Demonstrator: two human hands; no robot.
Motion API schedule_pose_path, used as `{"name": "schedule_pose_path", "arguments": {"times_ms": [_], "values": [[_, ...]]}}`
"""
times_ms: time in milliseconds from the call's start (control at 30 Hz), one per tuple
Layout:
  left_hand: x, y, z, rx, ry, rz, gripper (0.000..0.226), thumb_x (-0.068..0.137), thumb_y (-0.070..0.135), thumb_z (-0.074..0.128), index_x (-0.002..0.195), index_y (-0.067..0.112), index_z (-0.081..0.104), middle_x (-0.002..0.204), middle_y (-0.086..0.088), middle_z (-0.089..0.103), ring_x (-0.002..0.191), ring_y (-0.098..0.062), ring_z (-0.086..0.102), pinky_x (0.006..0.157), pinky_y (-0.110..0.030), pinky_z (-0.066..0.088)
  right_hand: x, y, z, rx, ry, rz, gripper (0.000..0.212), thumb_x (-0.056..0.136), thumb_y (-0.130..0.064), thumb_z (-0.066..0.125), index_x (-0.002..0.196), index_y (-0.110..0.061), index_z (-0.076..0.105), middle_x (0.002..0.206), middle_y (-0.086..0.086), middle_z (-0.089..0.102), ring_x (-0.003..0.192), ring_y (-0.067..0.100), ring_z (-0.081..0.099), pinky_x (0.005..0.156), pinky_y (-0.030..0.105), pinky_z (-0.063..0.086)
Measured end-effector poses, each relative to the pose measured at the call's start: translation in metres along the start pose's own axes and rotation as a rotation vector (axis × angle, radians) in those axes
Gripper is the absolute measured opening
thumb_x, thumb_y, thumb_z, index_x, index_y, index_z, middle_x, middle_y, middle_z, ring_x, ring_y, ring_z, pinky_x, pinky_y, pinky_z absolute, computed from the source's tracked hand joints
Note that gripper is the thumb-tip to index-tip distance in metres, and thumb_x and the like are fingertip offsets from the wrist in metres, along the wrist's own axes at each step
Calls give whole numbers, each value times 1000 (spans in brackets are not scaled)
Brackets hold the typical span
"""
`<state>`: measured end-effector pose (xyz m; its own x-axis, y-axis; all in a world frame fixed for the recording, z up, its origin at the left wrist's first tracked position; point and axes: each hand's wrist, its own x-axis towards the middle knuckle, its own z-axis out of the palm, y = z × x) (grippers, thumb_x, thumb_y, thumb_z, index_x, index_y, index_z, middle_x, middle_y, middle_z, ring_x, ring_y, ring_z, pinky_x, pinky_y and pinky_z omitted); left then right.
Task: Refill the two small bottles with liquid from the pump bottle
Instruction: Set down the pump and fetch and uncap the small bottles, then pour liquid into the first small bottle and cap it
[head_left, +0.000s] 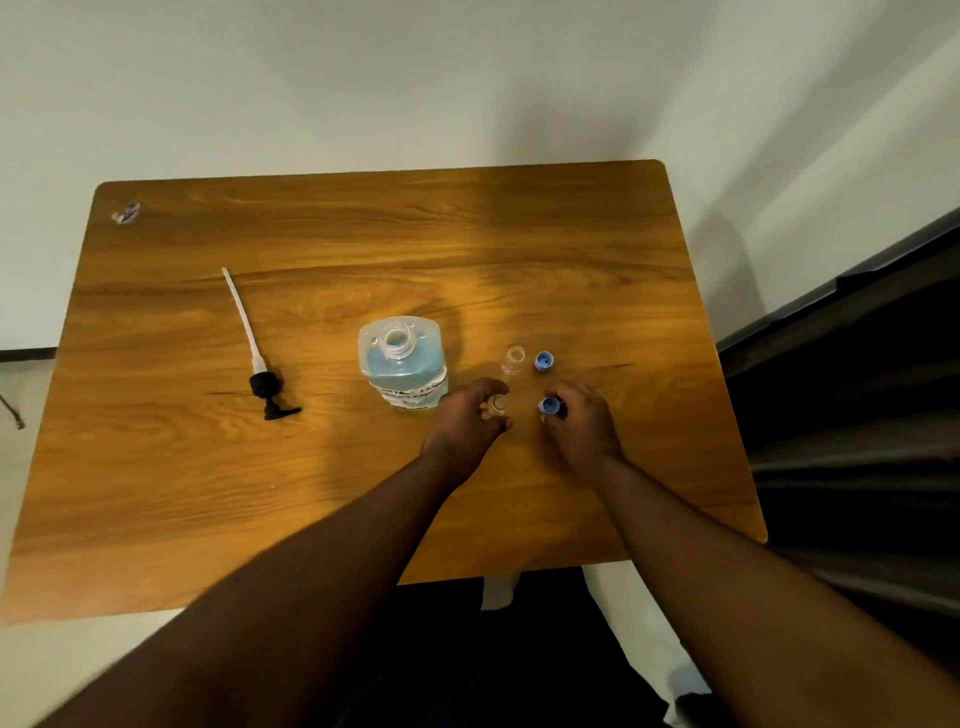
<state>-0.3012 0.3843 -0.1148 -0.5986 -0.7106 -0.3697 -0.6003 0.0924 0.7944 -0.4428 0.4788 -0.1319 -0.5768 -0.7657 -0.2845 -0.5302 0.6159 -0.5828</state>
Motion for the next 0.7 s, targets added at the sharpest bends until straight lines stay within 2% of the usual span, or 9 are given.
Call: {"name": "schedule_pose_path", "arguments": {"times_ms": [100,167,267,367,500,700], "values": [[0,-8,1,68,-28,-8,45,81,10,76,123,18,62,129,-3,62,118,-19,57,99,-36,50,0,3,6,-29,-35,51,34,86,-8,63,119,-13,59,121,8,59,110,22,55,90,31,47],[-1,-11,0,87,-35,-21,49,81,10,75,126,20,59,131,-4,61,119,-21,57,98,-34,49,-2,3,6,-15,-67,81,46,84,-9,66,128,-14,53,129,8,55,117,24,52,96,35,46],[-5,-11,-3,91,-97,-45,75,80,10,77,144,26,41,145,-7,51,131,-24,50,106,-37,45,-11,2,0,19,-55,108,62,82,-10,70,138,-16,44,138,7,48,127,25,45,101,34,42],[-8,-9,-5,74,-116,-49,95,78,12,79,153,30,23,154,-6,40,139,-24,41,112,-37,39,-22,1,-8,-35,22,103,64,83,-15,71,140,-18,42,142,7,43,130,25,40,101,33,39],[-25,-7,-7,11,-51,-17,94,76,12,81,152,25,26,155,-5,38,141,-23,36,111,-31,33,-41,-10,-15,-68,127,-8,56,83,-20,71,135,-14,50,135,8,50,126,24,45,99,32,42],[-34,1,0,-40,60,-58,82,76,12,81,146,20,39,147,-4,49,133,-23,47,108,-37,42,-44,-49,-27,86,178,-223,47,78,-10,75,123,-15,62,122,6,60,113,19,56,88,21,43]]}}
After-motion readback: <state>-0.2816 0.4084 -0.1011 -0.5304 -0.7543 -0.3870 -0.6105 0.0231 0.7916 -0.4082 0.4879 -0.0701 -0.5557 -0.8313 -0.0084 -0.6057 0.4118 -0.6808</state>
